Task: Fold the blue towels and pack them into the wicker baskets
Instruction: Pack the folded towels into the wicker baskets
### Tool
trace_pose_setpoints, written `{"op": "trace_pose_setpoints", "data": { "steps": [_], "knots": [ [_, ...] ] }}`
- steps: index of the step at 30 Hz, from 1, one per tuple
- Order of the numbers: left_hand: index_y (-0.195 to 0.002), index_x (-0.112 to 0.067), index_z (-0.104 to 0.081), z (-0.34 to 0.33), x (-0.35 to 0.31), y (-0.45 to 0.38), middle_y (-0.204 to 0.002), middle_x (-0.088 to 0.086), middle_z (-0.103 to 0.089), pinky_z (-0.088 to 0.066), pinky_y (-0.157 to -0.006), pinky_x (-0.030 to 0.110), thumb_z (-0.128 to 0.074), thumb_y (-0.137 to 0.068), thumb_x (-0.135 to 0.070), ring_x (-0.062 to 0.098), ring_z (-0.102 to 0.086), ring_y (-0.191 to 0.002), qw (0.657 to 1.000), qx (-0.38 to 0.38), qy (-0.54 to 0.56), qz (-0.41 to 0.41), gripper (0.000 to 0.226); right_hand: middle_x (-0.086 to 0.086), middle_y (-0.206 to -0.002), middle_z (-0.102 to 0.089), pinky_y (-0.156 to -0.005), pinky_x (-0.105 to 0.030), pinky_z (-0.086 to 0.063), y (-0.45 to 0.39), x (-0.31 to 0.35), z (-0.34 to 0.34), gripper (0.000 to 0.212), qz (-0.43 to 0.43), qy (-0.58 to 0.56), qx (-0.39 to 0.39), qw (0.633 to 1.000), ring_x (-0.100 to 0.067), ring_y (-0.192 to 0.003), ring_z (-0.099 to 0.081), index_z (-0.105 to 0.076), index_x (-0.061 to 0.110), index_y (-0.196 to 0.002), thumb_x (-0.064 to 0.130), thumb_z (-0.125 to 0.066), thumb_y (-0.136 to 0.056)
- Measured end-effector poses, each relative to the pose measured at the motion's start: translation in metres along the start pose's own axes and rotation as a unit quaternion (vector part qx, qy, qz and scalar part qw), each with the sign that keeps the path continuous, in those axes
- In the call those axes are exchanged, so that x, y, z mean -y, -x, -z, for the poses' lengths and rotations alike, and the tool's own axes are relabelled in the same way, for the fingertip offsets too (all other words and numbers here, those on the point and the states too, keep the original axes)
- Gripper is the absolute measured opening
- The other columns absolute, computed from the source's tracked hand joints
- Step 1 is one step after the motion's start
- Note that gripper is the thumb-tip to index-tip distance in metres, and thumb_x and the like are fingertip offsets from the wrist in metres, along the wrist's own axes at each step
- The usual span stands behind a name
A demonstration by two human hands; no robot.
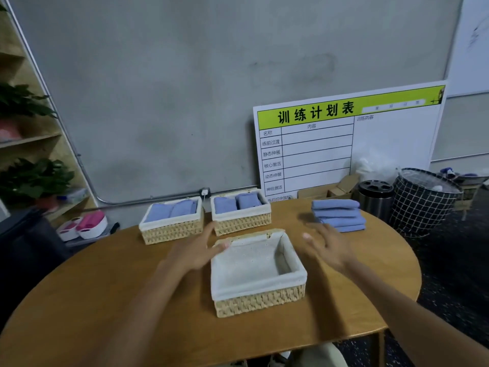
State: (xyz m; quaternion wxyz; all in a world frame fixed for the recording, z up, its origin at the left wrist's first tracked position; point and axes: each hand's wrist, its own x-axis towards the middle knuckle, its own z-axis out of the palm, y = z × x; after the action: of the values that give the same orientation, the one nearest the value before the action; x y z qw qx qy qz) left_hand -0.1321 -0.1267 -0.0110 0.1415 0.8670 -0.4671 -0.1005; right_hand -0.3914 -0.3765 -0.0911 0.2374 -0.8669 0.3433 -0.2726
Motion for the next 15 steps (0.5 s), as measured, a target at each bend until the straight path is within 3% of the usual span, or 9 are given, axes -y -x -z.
{"op": "trace_pose_setpoints", "data": {
  "steps": [2,5,7,10,13,15],
  "knots": [
    [-0.144,-0.042,-0.039,0.011,-0.019,-0.026,-0.127,0.000,-0.067,-0.049,-0.093,0.039,-0.035,-0.095,-0.072,0.025,-0.061,-0.118,0.994,-0.091,-0.051,-0.028,0.058,-0.005,-0.125,-0.061,-0.085,-0.039,-0.045,-0.026,-0.017,0.018,0.078,-0.012,0.022,-0.051,0.998,-0.028,-0.115,-0.056,-0.059,0.027,-0.130,0.083,-0.030,-0.083],
    [-0.116,-0.035,-0.063,0.006,-0.062,-0.077,-0.114,-0.001,-0.070,-0.049,-0.084,0.034,-0.040,-0.101,-0.057,0.023,-0.064,-0.107,0.990,-0.112,-0.034,-0.075,0.035,-0.007,-0.128,-0.059,-0.088,-0.043,-0.044,-0.068,-0.045,0.036,0.068,-0.016,0.100,-0.085,0.991,-0.034,-0.115,-0.053,-0.061,0.023,-0.128,0.072,-0.032,-0.090],
    [-0.107,-0.030,-0.068,-0.005,-0.097,-0.119,-0.111,0.000,-0.071,-0.047,-0.080,0.032,-0.044,-0.102,-0.046,0.024,-0.063,-0.106,0.989,-0.103,-0.024,-0.107,0.030,-0.004,-0.131,-0.056,-0.093,-0.044,-0.042,-0.096,-0.065,0.041,0.071,-0.016,0.146,-0.093,0.985,-0.033,-0.119,-0.051,-0.062,0.023,-0.128,0.071,-0.027,-0.089],
    [-0.109,-0.027,-0.069,-0.024,-0.150,-0.181,-0.109,0.001,-0.072,-0.042,-0.075,0.032,-0.047,-0.102,-0.042,0.025,-0.064,-0.105,0.980,-0.097,-0.036,-0.169,0.027,-0.001,-0.130,-0.056,-0.095,-0.046,-0.040,-0.139,-0.097,0.042,0.082,-0.013,0.193,-0.079,0.978,-0.031,-0.121,-0.051,-0.061,0.022,-0.128,0.074,-0.014,-0.085],
    [-0.107,-0.028,-0.070,-0.050,-0.191,-0.241,-0.110,0.001,-0.072,-0.051,-0.084,0.037,-0.053,-0.099,-0.038,0.026,-0.064,-0.106,0.974,-0.076,-0.030,-0.210,0.021,0.003,-0.135,-0.053,-0.101,-0.043,-0.037,-0.170,-0.126,0.034,0.060,-0.018,0.216,-0.040,0.975,-0.028,-0.125,-0.049,-0.059,0.029,-0.129,0.066,-0.026,-0.096],
    [-0.105,-0.028,-0.070,-0.069,-0.211,-0.277,-0.113,0.001,-0.071,-0.052,-0.088,0.040,-0.055,-0.099,-0.035,0.025,-0.064,-0.106,0.975,-0.054,-0.016,-0.216,0.018,0.003,-0.128,-0.055,-0.098,-0.041,-0.036,-0.179,-0.143,0.023,0.043,-0.009,0.213,-0.041,0.976,-0.026,-0.121,-0.051,-0.063,0.028,-0.121,0.055,-0.037,-0.100]
  ]
}}
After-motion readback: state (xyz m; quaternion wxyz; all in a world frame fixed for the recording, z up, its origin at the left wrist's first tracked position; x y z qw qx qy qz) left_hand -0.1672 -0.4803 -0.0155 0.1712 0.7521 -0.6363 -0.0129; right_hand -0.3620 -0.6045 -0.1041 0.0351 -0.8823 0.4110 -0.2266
